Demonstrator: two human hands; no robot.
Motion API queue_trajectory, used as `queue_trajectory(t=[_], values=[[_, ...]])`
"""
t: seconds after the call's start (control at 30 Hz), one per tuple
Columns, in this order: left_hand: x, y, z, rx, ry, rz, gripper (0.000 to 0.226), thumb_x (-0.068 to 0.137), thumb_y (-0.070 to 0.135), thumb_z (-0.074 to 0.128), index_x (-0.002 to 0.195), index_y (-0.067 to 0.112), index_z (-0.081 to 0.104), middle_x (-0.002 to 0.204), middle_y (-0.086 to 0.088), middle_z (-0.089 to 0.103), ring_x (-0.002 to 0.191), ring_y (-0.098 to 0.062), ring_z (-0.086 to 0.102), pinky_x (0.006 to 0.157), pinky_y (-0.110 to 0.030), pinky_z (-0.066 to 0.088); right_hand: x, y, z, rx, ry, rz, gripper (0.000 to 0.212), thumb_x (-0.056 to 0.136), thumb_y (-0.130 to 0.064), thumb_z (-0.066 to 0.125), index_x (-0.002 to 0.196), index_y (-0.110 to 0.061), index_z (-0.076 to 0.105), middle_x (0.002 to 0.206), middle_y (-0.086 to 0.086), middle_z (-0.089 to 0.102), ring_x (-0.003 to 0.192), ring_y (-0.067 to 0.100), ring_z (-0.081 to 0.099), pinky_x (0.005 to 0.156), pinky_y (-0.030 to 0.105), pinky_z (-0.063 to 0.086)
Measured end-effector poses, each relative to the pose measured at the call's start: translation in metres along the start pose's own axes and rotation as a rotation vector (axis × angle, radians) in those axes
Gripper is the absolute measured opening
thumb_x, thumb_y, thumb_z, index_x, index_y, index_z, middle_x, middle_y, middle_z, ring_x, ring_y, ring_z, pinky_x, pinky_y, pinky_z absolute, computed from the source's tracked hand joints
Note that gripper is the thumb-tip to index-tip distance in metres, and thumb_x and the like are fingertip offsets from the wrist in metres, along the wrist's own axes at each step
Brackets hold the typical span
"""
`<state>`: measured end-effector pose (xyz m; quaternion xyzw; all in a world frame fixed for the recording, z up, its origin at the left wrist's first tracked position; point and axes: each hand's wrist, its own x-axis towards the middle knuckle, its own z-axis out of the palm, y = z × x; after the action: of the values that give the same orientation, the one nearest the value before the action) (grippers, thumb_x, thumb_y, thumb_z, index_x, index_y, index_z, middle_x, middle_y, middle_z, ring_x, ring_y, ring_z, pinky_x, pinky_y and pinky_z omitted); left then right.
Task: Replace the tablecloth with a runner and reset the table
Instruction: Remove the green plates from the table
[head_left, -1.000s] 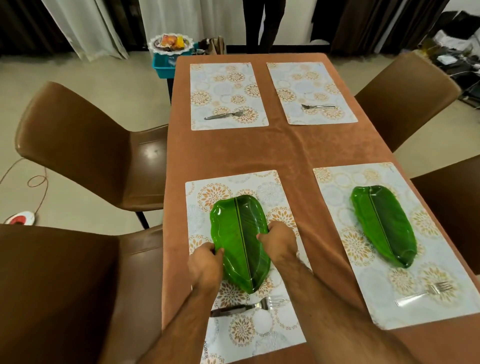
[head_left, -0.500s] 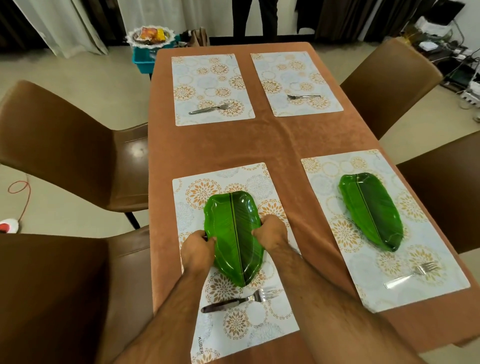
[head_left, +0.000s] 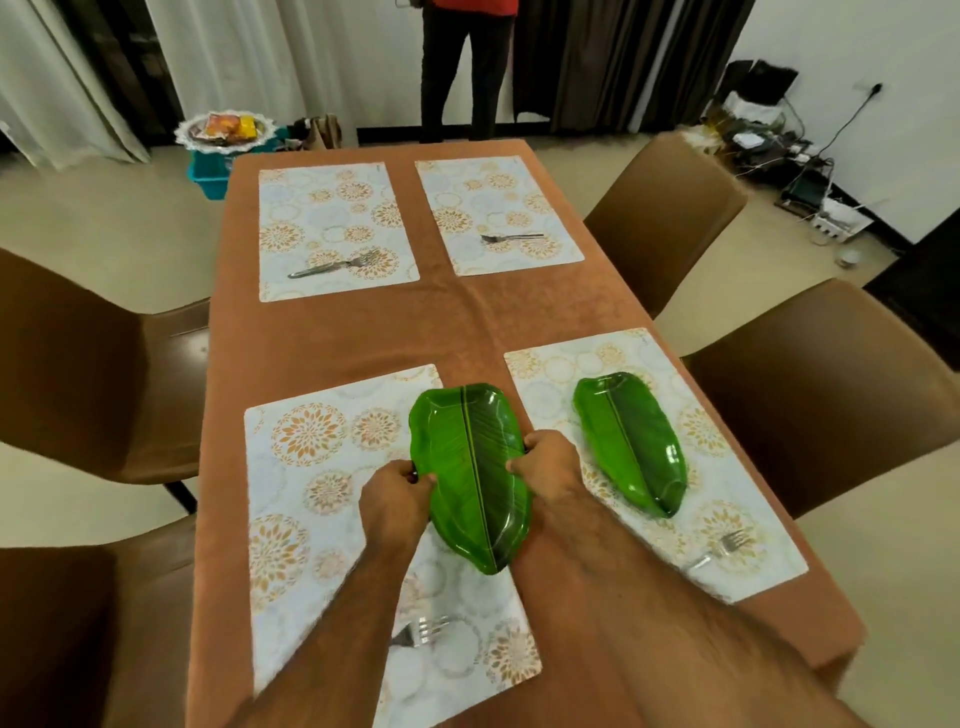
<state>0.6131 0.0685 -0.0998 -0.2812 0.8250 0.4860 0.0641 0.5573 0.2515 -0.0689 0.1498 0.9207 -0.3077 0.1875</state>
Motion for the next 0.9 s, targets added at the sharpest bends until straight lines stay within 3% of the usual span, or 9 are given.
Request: queue_trajectory(t=[0.27,0.33,0.43,0.63,0.9], values=[[-0.030,0.076,0.119,0.033,-0.025,0.092,0.021,0.085,0.026,0.071,0.099,0.011,0.076,0.094,-0.006,0.075,0.082,-0.028,0.069,0.075,-0.038,0.056,0.051,0.090,-0.102,-0.022,0.040,0.036,0.021,0.079,-0.023,0.080,0.093,-0.009,0.071,0.082,0.007,0.067,0.072,0.021,0.061,0.065,0.029,0.050],[-0.031,0.091,0.147,0.047,-0.031,0.086,0.022,0.085,0.028,0.070,0.102,0.014,0.075,0.095,-0.004,0.076,0.081,-0.026,0.070,0.075,-0.038,0.057,0.065,0.110,-0.121,-0.040,0.043,0.036,0.018,0.079,-0.024,0.079,0.087,-0.011,0.069,0.085,0.009,0.069,0.073,0.023,0.063,0.067,0.029,0.050],[-0.032,0.109,0.181,0.055,-0.025,0.062,0.022,0.085,0.028,0.072,0.101,0.014,0.076,0.094,-0.004,0.076,0.080,-0.025,0.071,0.075,-0.037,0.058,0.085,0.134,-0.142,-0.057,0.031,0.042,0.022,0.080,-0.023,0.078,0.094,-0.008,0.070,0.089,0.010,0.070,0.084,0.028,0.067,0.068,0.027,0.046],[-0.023,0.123,0.219,0.099,-0.013,0.041,0.022,0.086,0.026,0.069,0.102,0.012,0.074,0.095,-0.007,0.075,0.083,-0.026,0.069,0.075,-0.038,0.056,0.119,0.155,-0.154,-0.045,0.018,0.060,0.018,0.080,-0.019,0.077,0.093,-0.008,0.070,0.092,0.012,0.071,0.081,0.027,0.066,0.062,0.025,0.041],[-0.021,0.126,0.236,0.229,-0.013,0.008,0.018,0.090,0.028,0.064,0.097,0.014,0.073,0.089,-0.005,0.074,0.064,-0.015,0.058,0.054,-0.024,0.041,0.135,0.163,-0.144,-0.117,0.052,0.069,0.016,0.085,-0.016,0.068,0.101,-0.012,0.069,0.100,0.009,0.070,0.093,0.029,0.067,0.072,0.031,0.055]])
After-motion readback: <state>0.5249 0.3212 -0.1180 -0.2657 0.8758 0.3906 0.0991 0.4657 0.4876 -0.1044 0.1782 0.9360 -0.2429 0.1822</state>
